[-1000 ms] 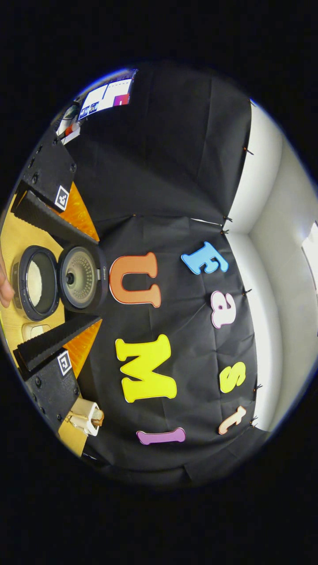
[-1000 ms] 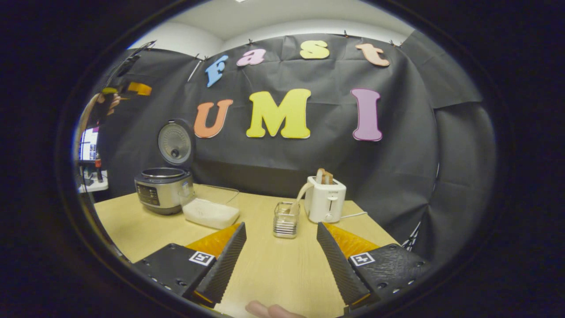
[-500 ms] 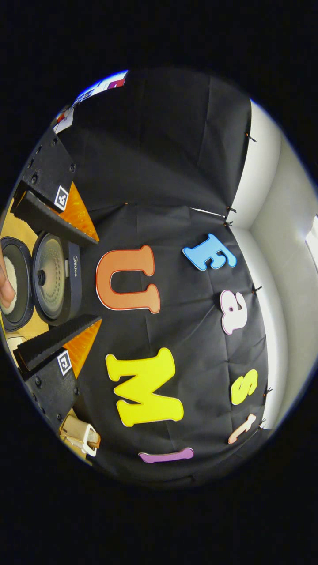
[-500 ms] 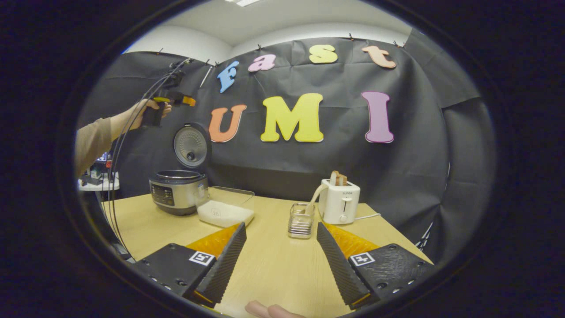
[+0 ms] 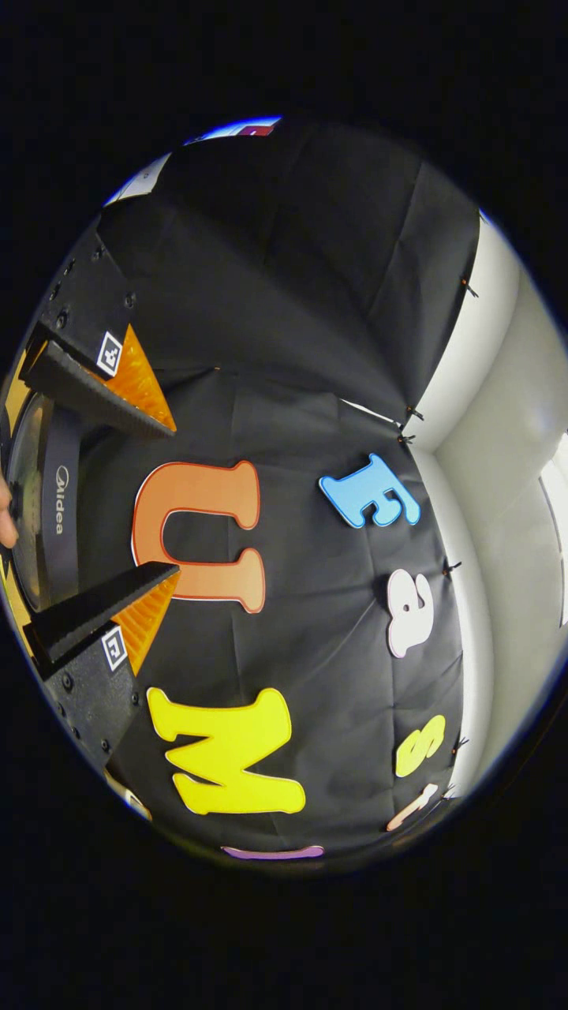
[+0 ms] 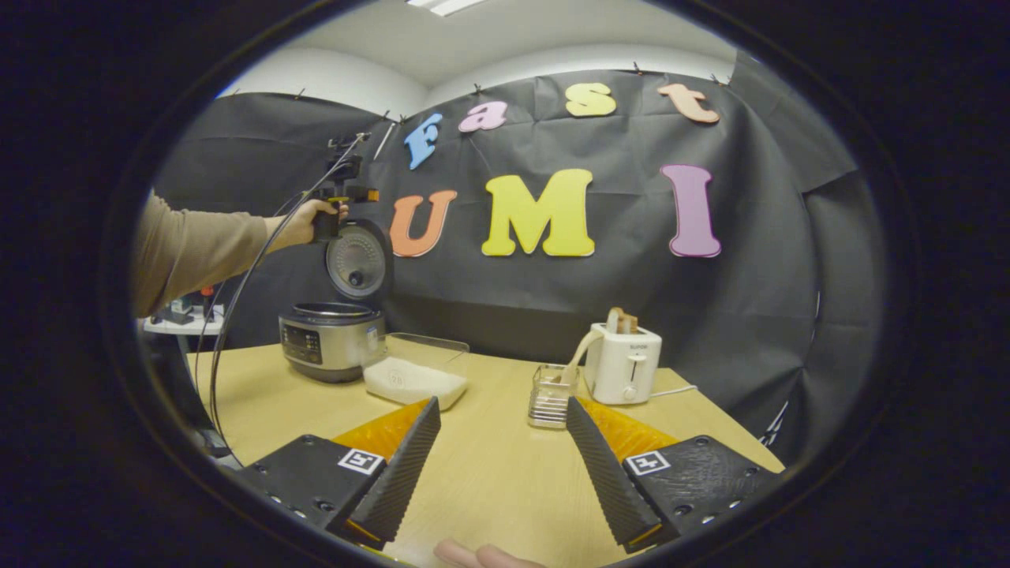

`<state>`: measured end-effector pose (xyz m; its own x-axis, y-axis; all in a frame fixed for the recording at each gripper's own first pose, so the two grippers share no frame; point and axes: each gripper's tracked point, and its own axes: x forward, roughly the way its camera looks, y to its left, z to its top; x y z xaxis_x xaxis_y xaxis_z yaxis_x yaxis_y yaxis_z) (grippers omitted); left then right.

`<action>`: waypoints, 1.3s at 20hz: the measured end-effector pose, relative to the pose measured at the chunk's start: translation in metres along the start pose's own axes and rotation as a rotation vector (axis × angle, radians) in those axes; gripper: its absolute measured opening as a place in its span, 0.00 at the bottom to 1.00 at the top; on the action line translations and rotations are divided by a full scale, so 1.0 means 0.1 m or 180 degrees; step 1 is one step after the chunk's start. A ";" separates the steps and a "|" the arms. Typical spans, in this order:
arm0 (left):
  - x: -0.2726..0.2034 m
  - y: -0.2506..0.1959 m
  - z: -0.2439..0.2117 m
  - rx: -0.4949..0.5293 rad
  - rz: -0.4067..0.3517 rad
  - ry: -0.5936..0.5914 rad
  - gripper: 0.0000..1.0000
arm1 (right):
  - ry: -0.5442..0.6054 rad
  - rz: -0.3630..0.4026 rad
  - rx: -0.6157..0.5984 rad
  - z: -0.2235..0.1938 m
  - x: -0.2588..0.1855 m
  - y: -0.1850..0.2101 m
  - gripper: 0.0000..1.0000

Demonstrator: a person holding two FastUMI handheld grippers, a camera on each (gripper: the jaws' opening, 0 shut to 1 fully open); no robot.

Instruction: Close the left gripper, press the button to open the rice cooker; take a wooden spoon from the chopstick holder with the right hand, scoop a spoonful of rice and pour it into the rice cooker, then put the wooden spoon back into the chopstick holder.

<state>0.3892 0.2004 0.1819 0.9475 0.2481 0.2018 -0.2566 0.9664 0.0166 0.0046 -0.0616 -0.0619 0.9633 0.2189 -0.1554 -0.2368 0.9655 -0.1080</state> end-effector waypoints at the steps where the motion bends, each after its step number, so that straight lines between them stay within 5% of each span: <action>1: 0.03 -0.02 -0.03 -0.0021 -0.0035 0.0009 0.98 | 0.0029 0.0024 0.0004 -0.04 0.03 0.02 0.95; 9: 0.27 0.08 -0.33 0.0106 0.0015 0.0142 0.98 | 0.0168 0.0140 0.0096 -0.14 0.06 0.15 0.95; 12: 0.19 -0.02 -0.42 -0.0110 -0.0131 0.0246 0.99 | 0.0136 0.0128 0.0072 -0.10 0.02 0.18 0.95; 22: -0.19 -0.02 -0.45 0.0026 -0.0128 0.0400 0.99 | 0.0053 0.0159 0.0134 0.02 -0.20 0.32 0.96; 24: -0.33 -0.02 -0.45 0.0040 -0.0107 0.0352 0.92 | 0.0065 0.0160 0.0156 0.04 -0.23 0.35 0.96; 26: -0.47 -0.02 -0.45 0.0038 -0.0109 0.0287 0.98 | 0.0035 0.0160 0.0179 0.10 -0.29 0.40 0.95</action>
<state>0.3532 0.1898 0.1286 0.9689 0.2206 0.1120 -0.2255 0.9736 0.0338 -0.0320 -0.0277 -0.0516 0.9488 0.2660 -0.1701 -0.2771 0.9598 -0.0444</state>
